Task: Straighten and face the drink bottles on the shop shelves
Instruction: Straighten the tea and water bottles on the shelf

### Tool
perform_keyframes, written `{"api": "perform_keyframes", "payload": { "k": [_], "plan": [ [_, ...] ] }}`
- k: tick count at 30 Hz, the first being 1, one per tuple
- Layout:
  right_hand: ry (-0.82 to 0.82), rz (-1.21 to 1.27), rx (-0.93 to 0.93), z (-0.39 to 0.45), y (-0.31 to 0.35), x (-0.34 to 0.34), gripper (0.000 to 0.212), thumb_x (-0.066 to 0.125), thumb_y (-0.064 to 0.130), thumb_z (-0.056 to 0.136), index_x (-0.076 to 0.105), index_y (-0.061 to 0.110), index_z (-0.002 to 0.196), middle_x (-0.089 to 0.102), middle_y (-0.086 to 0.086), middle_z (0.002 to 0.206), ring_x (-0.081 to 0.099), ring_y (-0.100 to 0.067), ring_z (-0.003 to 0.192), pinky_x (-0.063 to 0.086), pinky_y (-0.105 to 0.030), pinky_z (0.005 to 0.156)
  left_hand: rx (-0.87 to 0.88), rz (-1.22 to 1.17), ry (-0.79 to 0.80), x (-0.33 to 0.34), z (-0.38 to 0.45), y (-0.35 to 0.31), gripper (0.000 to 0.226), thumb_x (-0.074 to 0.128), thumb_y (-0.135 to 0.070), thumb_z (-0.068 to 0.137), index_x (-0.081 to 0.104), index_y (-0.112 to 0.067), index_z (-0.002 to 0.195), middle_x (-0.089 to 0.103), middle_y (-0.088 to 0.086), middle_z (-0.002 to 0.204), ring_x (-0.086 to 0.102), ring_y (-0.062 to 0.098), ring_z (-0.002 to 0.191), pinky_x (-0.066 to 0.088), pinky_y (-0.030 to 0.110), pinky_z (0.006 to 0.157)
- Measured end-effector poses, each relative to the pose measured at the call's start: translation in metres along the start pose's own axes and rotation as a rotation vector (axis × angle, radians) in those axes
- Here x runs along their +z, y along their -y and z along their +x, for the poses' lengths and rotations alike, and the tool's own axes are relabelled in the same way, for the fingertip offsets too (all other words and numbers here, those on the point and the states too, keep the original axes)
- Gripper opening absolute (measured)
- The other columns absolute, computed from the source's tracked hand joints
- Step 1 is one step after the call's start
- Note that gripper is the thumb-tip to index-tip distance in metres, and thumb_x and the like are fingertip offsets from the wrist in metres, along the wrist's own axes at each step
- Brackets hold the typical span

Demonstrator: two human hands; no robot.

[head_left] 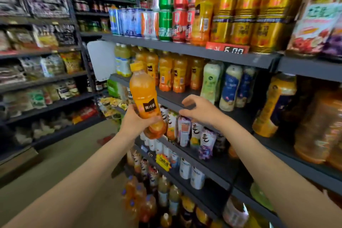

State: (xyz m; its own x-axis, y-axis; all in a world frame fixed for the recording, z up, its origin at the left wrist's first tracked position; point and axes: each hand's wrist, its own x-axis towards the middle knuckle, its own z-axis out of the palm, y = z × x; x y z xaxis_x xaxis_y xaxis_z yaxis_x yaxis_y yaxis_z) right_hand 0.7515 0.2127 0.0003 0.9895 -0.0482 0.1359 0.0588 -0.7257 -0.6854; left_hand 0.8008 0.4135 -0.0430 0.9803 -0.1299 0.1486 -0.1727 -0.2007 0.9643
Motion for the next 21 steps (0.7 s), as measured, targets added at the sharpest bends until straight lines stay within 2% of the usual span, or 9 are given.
{"api": "perform_keyframes", "payload": {
  "k": [3, 6, 9, 10, 13, 15, 17, 19, 21],
  "plan": [
    [-0.086, 0.031, 0.0, 0.052, -0.014, 0.005, 0.03, 0.065, 0.026, 0.087, 0.056, 0.014, 0.113, 0.057, 0.0, 0.117, 0.056, -0.014, 0.097, 0.055, -0.029, 0.07, -0.005, 0.019, -0.011, 0.0, 0.057, 0.013, 0.069, 0.085, -0.021, 0.064, 0.041, -0.017, 0.116, 0.056, 0.001, 0.114, 0.056, 0.022, 0.109, 0.047, 0.043, 0.095],
    [-0.203, 0.009, 0.05, 0.106, -0.031, 0.002, 0.017, 0.064, 0.022, 0.087, 0.056, 0.018, 0.102, 0.062, -0.004, 0.115, 0.059, -0.018, 0.095, 0.053, -0.039, 0.083, 0.024, 0.071, 0.027, 0.007, 0.117, 0.019, 0.074, 0.086, -0.025, 0.062, 0.04, -0.017, 0.119, 0.058, 0.0, 0.113, 0.057, 0.02, 0.106, 0.048, 0.044, 0.094],
    [-0.234, -0.063, 0.135, 0.149, -0.041, 0.0, 0.027, 0.062, 0.023, 0.088, 0.055, 0.014, 0.112, 0.06, -0.005, 0.115, 0.059, -0.023, 0.102, 0.051, -0.043, 0.088, 0.05, 0.099, 0.076, 0.02, 0.169, 0.02, 0.067, 0.084, -0.023, 0.066, 0.037, -0.02, 0.112, 0.055, -0.005, 0.104, 0.054, 0.015, 0.098, 0.047, 0.035, 0.086],
    [-0.235, -0.081, 0.167, 0.16, -0.043, 0.0, 0.032, 0.062, 0.023, 0.088, 0.053, 0.013, 0.117, 0.059, -0.006, 0.117, 0.059, -0.024, 0.102, 0.051, -0.042, 0.088, 0.052, 0.08, 0.095, 0.026, 0.185, 0.02, 0.067, 0.085, -0.023, 0.065, 0.037, -0.02, 0.113, 0.055, -0.004, 0.106, 0.054, 0.015, 0.1, 0.047, 0.035, 0.088],
    [-0.214, -0.124, 0.225, 0.182, -0.05, 0.0, 0.043, 0.06, 0.025, 0.089, 0.046, 0.012, 0.128, 0.055, -0.007, 0.125, 0.06, -0.026, 0.103, 0.051, -0.039, 0.089, 0.024, 0.052, 0.174, 0.048, 0.225, 0.026, 0.089, 0.089, -0.031, 0.057, 0.037, -0.021, 0.129, 0.057, 0.001, 0.123, 0.054, 0.02, 0.114, 0.046, 0.045, 0.098],
    [-0.212, -0.126, 0.255, 0.19, -0.058, -0.001, 0.046, 0.06, 0.024, 0.089, 0.044, 0.012, 0.131, 0.054, -0.008, 0.127, 0.059, -0.026, 0.105, 0.05, -0.038, 0.09, 0.035, 0.065, 0.222, 0.064, 0.239, 0.029, 0.107, 0.089, -0.044, 0.046, 0.032, -0.024, 0.135, 0.057, 0.0, 0.125, 0.054, 0.021, 0.116, 0.045, 0.046, 0.1],
    [-0.227, -0.111, 0.294, 0.196, -0.068, -0.003, 0.046, 0.06, 0.023, 0.09, 0.043, 0.012, 0.131, 0.054, -0.009, 0.127, 0.059, -0.026, 0.105, 0.05, -0.038, 0.089, 0.056, 0.086, 0.272, 0.08, 0.252, 0.033, 0.115, 0.088, -0.046, 0.044, 0.028, -0.022, 0.14, 0.057, 0.0, 0.126, 0.054, 0.021, 0.117, 0.043, 0.045, 0.101],
    [-0.23, -0.094, 0.331, 0.197, -0.076, -0.003, 0.046, 0.06, 0.022, 0.09, 0.042, 0.012, 0.131, 0.054, -0.01, 0.125, 0.06, -0.026, 0.102, 0.051, -0.039, 0.088, 0.088, 0.126, 0.317, 0.093, 0.262, 0.035, 0.107, 0.088, -0.033, 0.058, 0.024, -0.018, 0.142, 0.055, 0.002, 0.129, 0.052, 0.022, 0.119, 0.041, 0.043, 0.103],
    [-0.235, -0.094, 0.36, 0.197, -0.082, -0.002, 0.046, 0.06, 0.02, 0.09, 0.041, 0.011, 0.131, 0.053, -0.01, 0.122, 0.06, -0.026, 0.1, 0.051, -0.039, 0.087, 0.151, 0.197, 0.362, 0.104, 0.272, 0.035, 0.091, 0.084, -0.026, 0.066, 0.028, -0.015, 0.137, 0.052, 0.003, 0.13, 0.049, 0.022, 0.121, 0.039, 0.035, 0.103]
  ]
}}
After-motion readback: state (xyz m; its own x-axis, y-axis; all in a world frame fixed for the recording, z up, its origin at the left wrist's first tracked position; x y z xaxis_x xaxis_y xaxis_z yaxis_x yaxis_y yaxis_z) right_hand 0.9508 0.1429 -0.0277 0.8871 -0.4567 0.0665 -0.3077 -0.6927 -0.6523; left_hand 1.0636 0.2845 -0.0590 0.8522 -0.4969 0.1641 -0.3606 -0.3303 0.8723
